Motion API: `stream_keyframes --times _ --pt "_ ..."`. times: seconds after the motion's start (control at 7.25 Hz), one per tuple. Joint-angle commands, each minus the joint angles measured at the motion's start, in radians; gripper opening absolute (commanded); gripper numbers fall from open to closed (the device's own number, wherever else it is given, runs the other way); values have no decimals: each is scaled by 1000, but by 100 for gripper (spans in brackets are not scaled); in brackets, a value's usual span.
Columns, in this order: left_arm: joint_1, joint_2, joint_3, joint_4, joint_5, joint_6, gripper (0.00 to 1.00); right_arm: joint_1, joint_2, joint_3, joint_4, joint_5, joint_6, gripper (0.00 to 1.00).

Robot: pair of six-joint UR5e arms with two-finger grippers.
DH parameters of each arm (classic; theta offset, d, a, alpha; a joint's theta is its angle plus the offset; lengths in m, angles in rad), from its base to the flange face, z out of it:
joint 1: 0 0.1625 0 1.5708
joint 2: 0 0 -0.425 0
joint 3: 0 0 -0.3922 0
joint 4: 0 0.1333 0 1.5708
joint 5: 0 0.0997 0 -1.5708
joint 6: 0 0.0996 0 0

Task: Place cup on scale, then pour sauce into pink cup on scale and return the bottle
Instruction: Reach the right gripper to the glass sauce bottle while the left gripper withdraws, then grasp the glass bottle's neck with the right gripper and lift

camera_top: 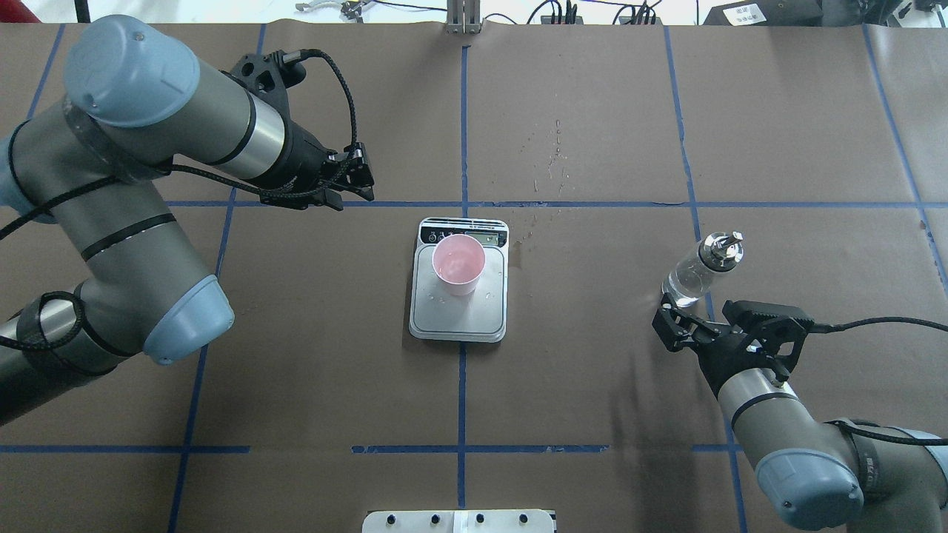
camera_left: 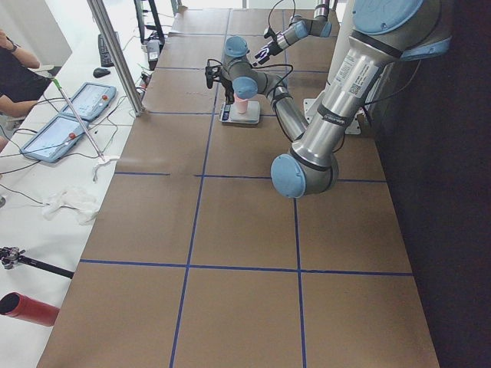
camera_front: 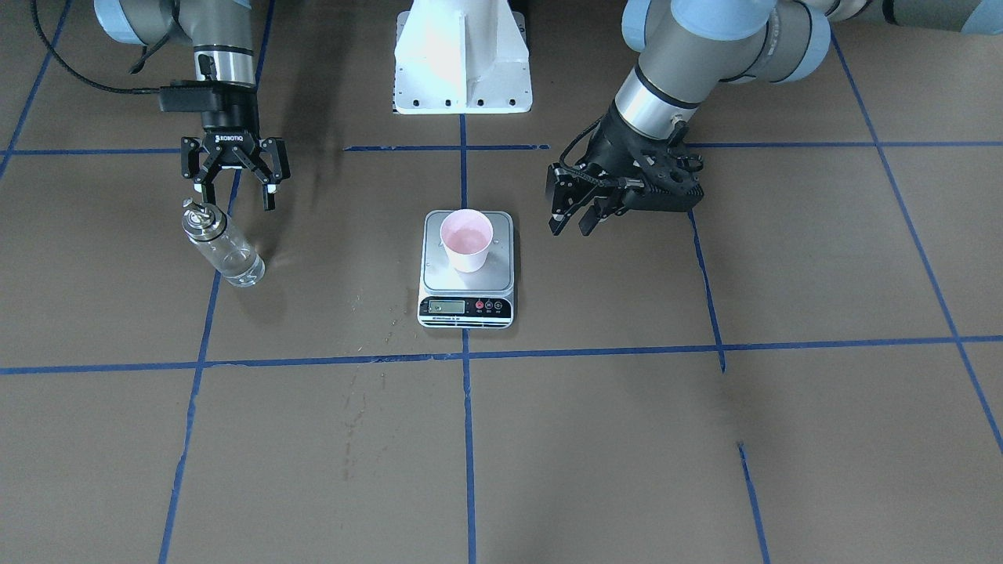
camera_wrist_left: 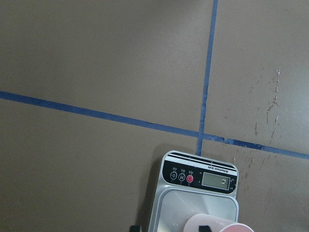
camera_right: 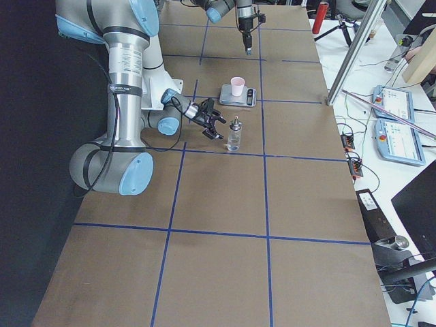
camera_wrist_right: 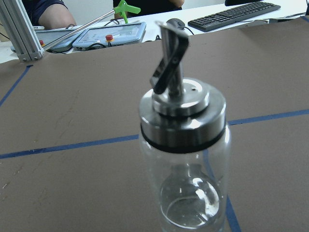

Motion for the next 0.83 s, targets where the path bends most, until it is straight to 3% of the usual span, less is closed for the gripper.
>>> stream_keyframes --times 0.0,0.69 --pt "-1 -1 -2 0 0 -1 50 0 4 -46 54 -22 -15 99" --pt "-1 0 -2 0 0 -1 51 11 4 -70 54 -39 -96 99"
